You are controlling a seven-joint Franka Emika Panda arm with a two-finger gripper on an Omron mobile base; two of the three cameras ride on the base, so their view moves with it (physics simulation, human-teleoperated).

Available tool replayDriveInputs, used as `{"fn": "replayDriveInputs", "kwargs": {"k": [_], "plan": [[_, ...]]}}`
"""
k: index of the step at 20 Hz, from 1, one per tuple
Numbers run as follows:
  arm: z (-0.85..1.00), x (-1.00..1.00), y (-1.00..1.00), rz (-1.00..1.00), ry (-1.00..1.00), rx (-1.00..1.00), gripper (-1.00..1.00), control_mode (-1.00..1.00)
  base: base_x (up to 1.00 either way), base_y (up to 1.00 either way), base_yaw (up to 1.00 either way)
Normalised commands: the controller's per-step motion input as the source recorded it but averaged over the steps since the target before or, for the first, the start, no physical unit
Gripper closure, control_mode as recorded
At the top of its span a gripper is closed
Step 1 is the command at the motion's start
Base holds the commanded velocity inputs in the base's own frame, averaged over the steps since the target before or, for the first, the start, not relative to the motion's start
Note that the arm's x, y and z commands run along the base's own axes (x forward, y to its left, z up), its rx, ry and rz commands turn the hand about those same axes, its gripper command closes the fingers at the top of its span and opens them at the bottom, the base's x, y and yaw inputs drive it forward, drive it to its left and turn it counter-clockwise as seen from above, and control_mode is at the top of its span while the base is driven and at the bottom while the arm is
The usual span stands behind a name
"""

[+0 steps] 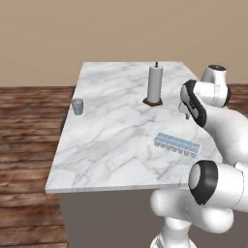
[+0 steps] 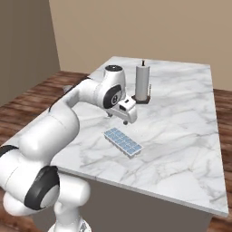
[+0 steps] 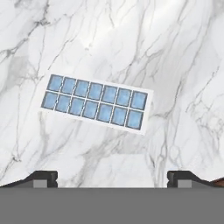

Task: Open the freezer door, pick up the ice cube tray from the freezer, and place it on the dining counter.

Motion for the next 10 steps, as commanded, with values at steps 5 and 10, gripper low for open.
{"fn": "replayDriveInputs", "kwargs": {"k": [5, 10], "plan": [[0.67, -0.64, 0.44, 0.12, 0.0, 0.0, -1.0, -1.0, 0.0, 0.0, 0.0], [0.59, -0.71, 0.42, 0.1, 0.0, 0.0, -1.0, -1.0, 0.0, 0.0, 0.0]]}}
